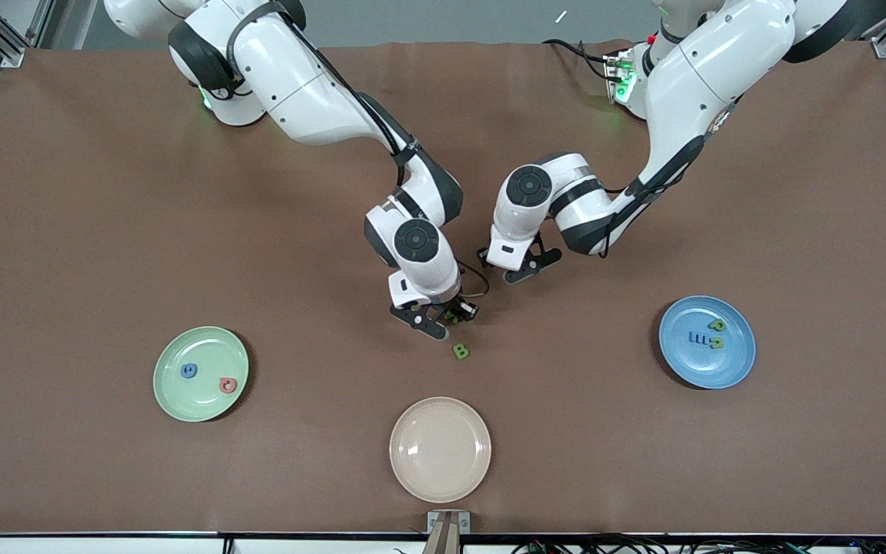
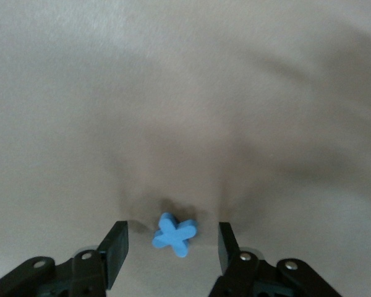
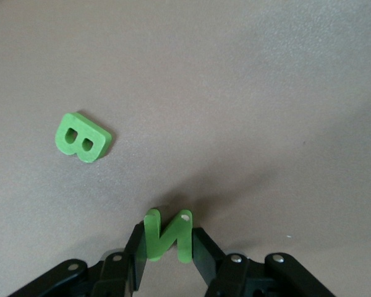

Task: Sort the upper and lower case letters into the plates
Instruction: 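Place the green N on the green plate with the right gripper, then drop the blue x on the blue plate with the left gripper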

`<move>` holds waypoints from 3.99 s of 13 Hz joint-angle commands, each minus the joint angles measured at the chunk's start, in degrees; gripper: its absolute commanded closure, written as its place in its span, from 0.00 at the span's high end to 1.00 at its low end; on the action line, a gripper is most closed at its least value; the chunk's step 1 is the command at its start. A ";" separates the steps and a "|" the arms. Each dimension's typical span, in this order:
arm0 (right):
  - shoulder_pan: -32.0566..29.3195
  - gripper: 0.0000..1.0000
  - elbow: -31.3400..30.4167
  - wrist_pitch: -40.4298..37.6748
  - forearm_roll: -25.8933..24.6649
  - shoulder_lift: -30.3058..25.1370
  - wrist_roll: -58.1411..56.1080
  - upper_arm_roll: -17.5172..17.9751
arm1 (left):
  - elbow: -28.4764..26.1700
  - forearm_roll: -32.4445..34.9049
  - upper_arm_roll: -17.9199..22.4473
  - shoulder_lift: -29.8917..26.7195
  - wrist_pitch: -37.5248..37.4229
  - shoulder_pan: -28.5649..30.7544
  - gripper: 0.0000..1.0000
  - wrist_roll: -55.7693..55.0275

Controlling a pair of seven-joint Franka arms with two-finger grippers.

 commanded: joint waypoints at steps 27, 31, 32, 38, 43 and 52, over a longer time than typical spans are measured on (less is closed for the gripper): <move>-21.92 0.71 0.27 -25.36 2.11 -5.06 -80.57 -21.74 | -0.56 8.28 0.79 -0.26 2.62 0.18 0.01 3.17; -21.13 0.97 0.97 -25.01 2.63 -5.76 -80.31 -21.57 | 0.75 8.10 0.62 -1.66 2.09 0.88 0.01 3.17; -20.95 0.99 1.49 -24.84 5.16 -5.76 -80.22 -21.31 | 1.54 8.02 0.62 -2.28 2.00 0.97 0.01 3.26; -7.80 1.00 3.26 -17.91 8.79 -5.67 -59.97 -21.22 | 4.79 7.31 0.09 -7.64 -0.46 10.01 0.00 5.70; 4.34 1.00 3.17 -5.00 8.87 -3.75 -40.53 -20.95 | 10.86 6.79 0.26 -7.47 -5.64 19.94 0.00 11.23; 13.06 0.99 3.52 15.23 8.26 5.04 -35.30 -20.95 | 10.78 5.47 0.79 -2.64 -7.49 33.40 0.01 30.14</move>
